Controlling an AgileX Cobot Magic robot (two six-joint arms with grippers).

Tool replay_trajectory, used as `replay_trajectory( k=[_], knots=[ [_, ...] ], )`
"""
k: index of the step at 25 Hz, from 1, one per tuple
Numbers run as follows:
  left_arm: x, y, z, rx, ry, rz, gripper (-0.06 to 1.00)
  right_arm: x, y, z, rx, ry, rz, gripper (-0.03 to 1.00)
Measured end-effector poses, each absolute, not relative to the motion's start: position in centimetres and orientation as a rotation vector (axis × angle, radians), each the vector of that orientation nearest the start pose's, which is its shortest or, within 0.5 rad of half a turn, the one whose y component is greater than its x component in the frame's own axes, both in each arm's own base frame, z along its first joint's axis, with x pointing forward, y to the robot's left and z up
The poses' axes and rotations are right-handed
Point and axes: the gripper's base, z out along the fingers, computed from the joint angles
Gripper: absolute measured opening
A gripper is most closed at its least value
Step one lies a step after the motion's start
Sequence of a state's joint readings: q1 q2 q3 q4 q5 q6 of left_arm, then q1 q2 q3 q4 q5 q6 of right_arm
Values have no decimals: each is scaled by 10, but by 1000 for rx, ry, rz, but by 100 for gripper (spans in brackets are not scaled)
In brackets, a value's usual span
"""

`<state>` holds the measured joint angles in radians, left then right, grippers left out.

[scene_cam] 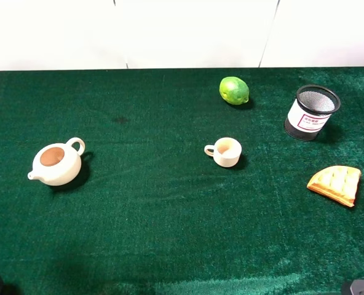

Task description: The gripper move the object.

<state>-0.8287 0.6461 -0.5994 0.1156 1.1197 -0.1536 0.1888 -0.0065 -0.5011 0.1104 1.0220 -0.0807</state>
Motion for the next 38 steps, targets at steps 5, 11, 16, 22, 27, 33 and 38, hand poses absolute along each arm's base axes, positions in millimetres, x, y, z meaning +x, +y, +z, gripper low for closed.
replay_trajectory(
  k=[5,11,16,22,27,33,38],
  knots=[
    [56,-49,261,886,2436,-233,99,-6,8,281,-272,1980,201,69],
    [51,-36,266,741,2384,-256,99,-6,8,281,-272,1980,201,69],
    [33,-17,274,553,2267,-273,99,-6,8,281,-272,1980,201,69],
    [8,-6,278,370,2114,-230,99,-6,8,281,-272,1980,201,69],
    [-5,-3,278,251,2040,-175,99,-6,8,281,-272,1980,201,69],
    [-7,-3,278,214,2029,-155,99,-6,8,281,-272,1980,201,69],
    [-7,-3,278,214,2029,-155,99,-6,8,281,-272,1980,201,69]
  ],
)
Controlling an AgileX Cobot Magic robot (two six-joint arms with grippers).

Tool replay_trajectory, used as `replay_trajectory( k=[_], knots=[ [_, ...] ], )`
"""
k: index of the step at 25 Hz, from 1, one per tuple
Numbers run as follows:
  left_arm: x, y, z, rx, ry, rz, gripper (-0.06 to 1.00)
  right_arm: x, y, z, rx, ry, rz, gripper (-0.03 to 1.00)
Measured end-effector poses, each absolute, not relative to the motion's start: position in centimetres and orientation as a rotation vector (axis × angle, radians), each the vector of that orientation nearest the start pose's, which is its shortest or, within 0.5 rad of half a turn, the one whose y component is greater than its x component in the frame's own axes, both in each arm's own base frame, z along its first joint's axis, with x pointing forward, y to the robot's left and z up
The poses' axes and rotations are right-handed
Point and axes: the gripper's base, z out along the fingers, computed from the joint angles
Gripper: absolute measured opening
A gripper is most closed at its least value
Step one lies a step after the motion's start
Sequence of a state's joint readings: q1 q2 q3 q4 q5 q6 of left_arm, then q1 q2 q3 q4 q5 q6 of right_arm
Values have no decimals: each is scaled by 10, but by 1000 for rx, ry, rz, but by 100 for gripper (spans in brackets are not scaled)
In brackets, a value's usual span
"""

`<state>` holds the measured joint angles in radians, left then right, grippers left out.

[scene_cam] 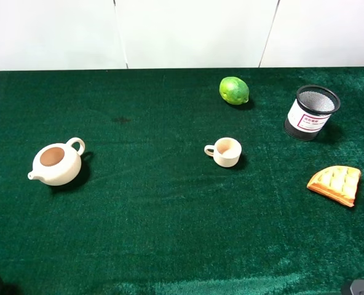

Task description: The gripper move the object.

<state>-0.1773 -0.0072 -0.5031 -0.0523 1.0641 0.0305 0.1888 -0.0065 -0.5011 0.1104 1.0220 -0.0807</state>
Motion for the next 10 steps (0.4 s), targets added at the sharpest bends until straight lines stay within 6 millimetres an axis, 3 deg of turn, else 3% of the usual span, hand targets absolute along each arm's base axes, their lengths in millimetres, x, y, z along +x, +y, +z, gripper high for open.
replay_trajectory(
  k=[10],
  knots=[
    [-7,-3,278,215,2028,-154,99,-6,8,281,-272,1980,201,69]
  ],
)
